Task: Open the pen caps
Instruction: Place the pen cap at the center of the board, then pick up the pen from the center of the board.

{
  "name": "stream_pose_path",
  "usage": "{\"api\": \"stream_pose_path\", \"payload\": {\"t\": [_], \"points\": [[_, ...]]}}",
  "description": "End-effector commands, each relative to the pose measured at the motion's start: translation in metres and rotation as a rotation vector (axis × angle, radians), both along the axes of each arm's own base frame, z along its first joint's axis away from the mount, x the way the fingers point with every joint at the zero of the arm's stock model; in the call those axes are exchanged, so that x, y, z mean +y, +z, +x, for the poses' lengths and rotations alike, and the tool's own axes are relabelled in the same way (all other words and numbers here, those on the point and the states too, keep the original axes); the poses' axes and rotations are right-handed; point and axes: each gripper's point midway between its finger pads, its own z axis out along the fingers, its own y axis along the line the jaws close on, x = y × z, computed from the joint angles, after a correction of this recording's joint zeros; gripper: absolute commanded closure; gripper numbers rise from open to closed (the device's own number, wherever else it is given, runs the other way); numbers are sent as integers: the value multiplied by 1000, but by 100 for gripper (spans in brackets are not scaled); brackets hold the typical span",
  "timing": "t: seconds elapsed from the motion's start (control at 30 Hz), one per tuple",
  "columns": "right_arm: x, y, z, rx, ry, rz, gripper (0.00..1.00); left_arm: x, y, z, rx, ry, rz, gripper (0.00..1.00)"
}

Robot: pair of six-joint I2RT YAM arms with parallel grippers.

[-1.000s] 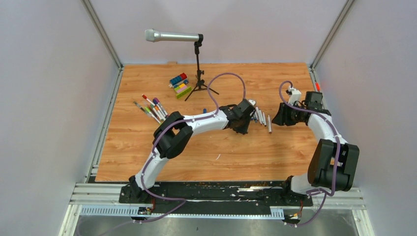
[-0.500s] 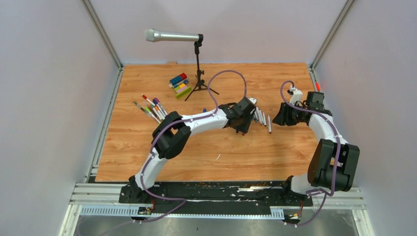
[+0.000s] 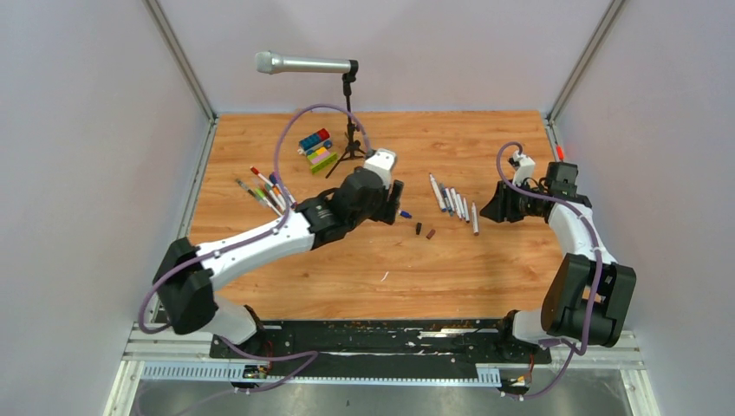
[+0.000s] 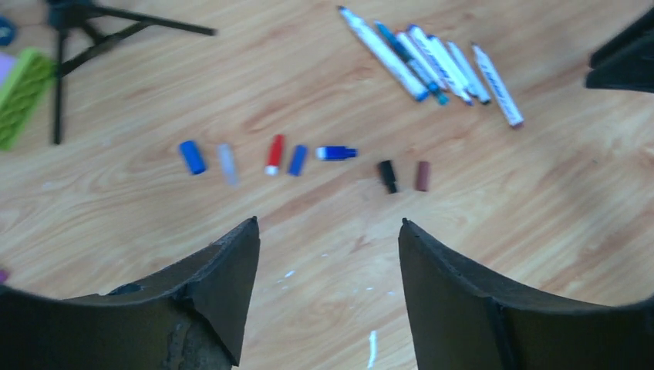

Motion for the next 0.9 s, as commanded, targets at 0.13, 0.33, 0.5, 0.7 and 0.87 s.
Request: {"api": "stream_pose_path", "payload": {"t": [0.13,0.33,0.5,0.7,0.87], "points": [[8,28,3,-107,78,19,61,108,2,20,-78,267,-40,0],[8,28,2,-106,82,23,61,160,-17,31,15,383,-165,0],[8,27,2,-104,82,25,60,199,-40,46,107,497,-193,0],[8,27,2,-104,81,24,60,242,-75,62,251,678,-112,0],[8,26,2,-102,81,25,60,275,-82,74,292,817,-43,1]]}}
